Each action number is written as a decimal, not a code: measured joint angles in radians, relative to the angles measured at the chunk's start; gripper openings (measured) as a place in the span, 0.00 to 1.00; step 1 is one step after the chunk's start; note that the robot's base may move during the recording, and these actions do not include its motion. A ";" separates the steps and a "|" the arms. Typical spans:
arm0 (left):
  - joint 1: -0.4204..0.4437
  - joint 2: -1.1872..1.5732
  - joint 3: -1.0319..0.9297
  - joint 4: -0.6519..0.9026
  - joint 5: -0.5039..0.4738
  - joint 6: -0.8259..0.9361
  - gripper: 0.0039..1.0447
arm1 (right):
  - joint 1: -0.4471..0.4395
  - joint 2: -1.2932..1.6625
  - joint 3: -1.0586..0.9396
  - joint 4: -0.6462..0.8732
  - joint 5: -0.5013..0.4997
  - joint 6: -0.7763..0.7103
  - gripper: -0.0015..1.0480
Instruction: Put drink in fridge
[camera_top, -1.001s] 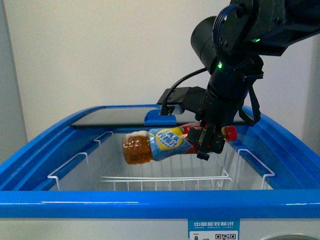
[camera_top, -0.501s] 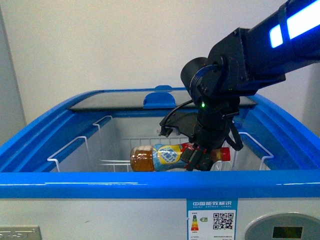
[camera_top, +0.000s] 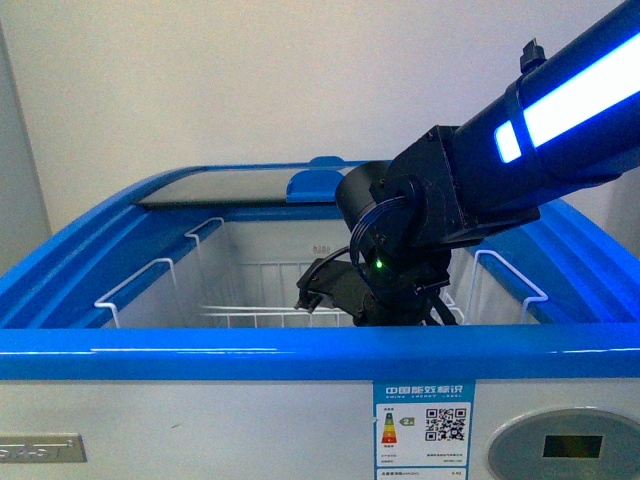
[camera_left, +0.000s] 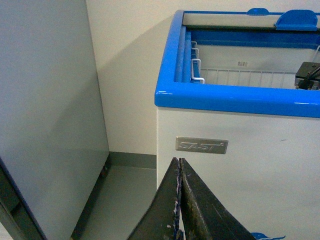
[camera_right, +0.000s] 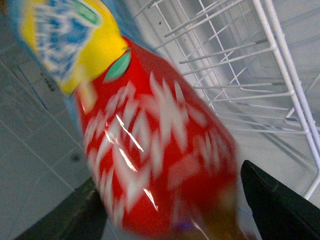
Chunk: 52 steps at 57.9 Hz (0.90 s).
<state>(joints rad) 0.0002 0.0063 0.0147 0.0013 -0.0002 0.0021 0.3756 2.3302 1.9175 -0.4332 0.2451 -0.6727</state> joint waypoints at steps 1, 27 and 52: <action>0.000 0.000 0.000 0.000 0.000 0.000 0.02 | 0.001 -0.005 -0.002 0.003 -0.005 0.000 0.76; 0.000 0.000 0.000 0.000 0.000 0.000 0.02 | -0.026 -0.365 -0.084 -0.051 -0.179 0.183 0.93; 0.000 0.000 0.000 0.000 0.000 0.000 0.02 | -0.198 -0.948 -0.595 0.116 -0.064 0.519 0.92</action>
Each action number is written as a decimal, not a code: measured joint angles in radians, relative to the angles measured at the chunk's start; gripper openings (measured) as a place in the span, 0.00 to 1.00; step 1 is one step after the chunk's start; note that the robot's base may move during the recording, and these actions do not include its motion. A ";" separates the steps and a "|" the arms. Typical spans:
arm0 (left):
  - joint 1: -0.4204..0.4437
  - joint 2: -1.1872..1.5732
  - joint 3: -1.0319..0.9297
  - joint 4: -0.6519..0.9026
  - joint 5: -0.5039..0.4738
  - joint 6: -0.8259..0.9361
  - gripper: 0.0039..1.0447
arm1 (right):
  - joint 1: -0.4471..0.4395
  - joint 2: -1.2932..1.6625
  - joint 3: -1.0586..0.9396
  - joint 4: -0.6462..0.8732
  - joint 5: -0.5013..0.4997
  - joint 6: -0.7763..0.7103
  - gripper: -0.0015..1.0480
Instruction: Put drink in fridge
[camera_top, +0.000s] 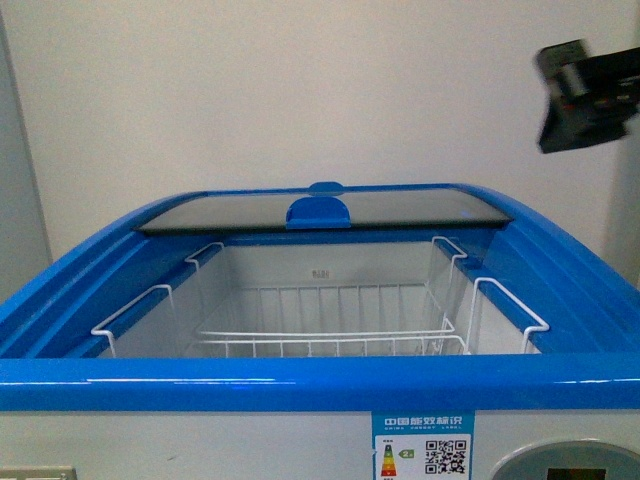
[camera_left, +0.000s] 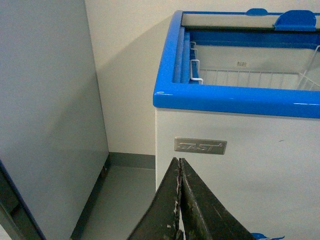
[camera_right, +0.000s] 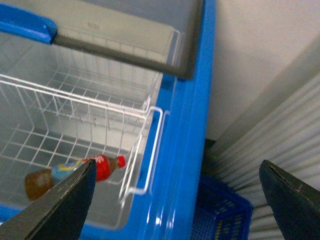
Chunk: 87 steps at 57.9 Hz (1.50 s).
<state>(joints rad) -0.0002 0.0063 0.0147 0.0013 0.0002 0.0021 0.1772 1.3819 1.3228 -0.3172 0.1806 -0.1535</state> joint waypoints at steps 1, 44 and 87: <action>0.000 0.000 0.000 0.000 0.000 0.000 0.02 | -0.001 -0.026 -0.024 -0.001 0.000 0.008 0.93; 0.000 -0.001 0.000 0.000 0.000 0.000 0.02 | -0.174 -0.864 -1.106 0.613 -0.180 0.143 0.03; 0.000 -0.001 0.000 0.000 0.000 0.000 0.02 | -0.176 -1.121 -1.281 0.531 -0.181 0.143 0.03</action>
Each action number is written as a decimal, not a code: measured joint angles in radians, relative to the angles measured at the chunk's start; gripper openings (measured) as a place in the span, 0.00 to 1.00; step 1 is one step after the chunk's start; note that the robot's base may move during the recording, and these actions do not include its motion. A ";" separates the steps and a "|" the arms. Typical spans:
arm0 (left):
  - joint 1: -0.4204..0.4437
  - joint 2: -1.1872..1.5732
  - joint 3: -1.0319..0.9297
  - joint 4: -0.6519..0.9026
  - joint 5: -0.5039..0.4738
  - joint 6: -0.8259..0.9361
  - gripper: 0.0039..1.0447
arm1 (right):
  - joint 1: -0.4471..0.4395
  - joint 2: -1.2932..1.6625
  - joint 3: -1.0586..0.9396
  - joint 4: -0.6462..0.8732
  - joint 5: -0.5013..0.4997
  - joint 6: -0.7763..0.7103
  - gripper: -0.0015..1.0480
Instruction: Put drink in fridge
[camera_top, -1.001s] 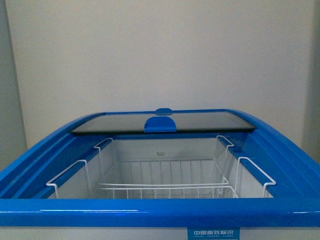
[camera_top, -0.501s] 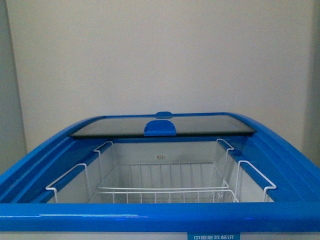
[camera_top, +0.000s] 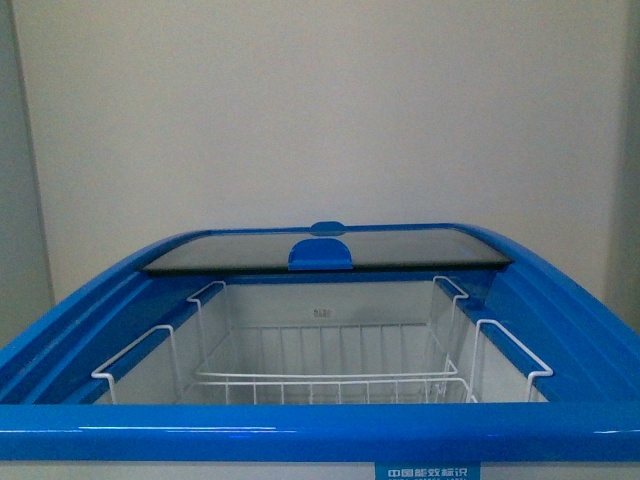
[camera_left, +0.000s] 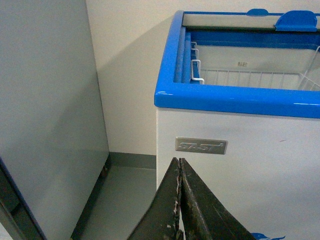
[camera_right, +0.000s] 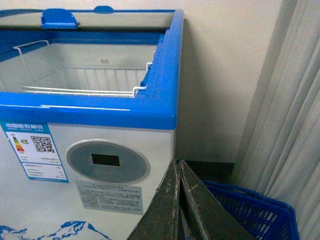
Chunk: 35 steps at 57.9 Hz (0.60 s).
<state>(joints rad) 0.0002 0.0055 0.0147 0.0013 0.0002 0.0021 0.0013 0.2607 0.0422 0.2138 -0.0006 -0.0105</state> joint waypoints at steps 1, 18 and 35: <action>0.000 0.000 0.000 0.000 0.000 0.000 0.02 | 0.000 -0.005 -0.003 -0.004 0.000 0.000 0.03; 0.000 0.000 0.000 0.000 0.000 0.000 0.02 | 0.000 -0.144 -0.026 -0.111 0.000 0.000 0.03; 0.000 0.000 0.000 0.000 0.000 0.000 0.02 | 0.000 -0.255 -0.026 -0.212 0.000 0.000 0.03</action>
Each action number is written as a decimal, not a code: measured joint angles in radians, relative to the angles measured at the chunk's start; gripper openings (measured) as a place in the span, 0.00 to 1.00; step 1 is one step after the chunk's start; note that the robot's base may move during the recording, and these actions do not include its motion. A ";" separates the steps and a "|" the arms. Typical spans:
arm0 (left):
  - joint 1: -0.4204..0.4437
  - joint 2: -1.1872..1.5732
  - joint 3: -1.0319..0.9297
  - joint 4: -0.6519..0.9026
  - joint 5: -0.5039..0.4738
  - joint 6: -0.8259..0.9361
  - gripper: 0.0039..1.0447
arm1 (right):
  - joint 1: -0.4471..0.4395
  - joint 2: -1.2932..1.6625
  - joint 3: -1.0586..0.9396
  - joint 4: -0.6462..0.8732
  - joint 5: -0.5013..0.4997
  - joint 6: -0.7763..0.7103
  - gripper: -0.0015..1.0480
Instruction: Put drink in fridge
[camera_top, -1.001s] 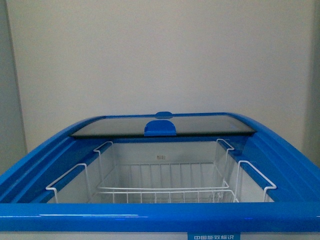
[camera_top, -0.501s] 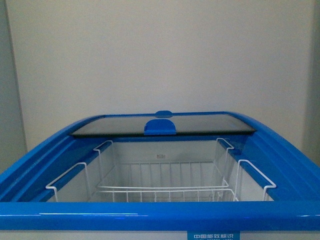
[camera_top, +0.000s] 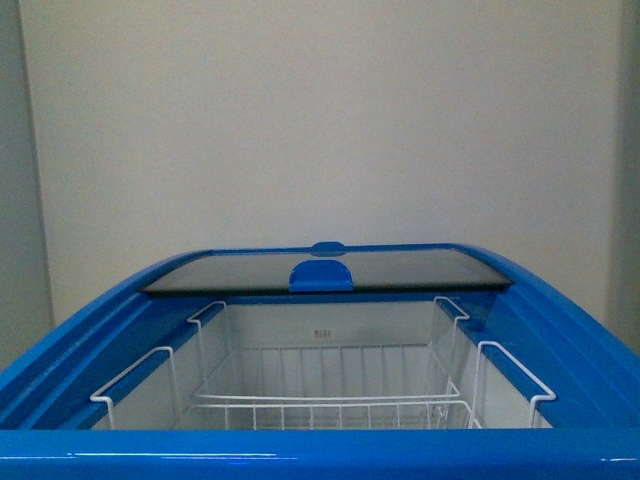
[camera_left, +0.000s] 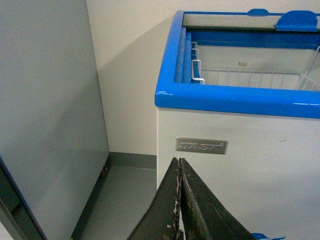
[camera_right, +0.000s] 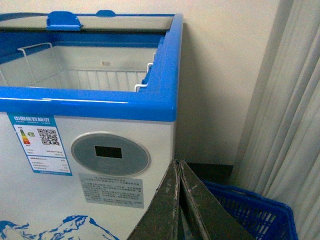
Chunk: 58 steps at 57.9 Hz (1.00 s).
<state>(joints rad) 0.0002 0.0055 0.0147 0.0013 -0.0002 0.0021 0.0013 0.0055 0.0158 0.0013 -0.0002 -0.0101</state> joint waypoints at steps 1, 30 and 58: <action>0.000 0.000 0.000 0.000 0.000 0.000 0.02 | 0.000 -0.001 0.000 0.000 0.000 0.000 0.03; 0.000 0.000 0.000 0.000 0.000 0.000 0.57 | 0.000 -0.001 0.000 0.000 0.000 0.000 0.61; 0.000 0.000 0.000 0.000 0.000 0.000 0.92 | 0.000 -0.001 0.000 0.000 0.000 0.001 0.93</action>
<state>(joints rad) -0.0002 0.0055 0.0147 0.0013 -0.0002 0.0021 0.0013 0.0048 0.0158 0.0013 -0.0006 -0.0093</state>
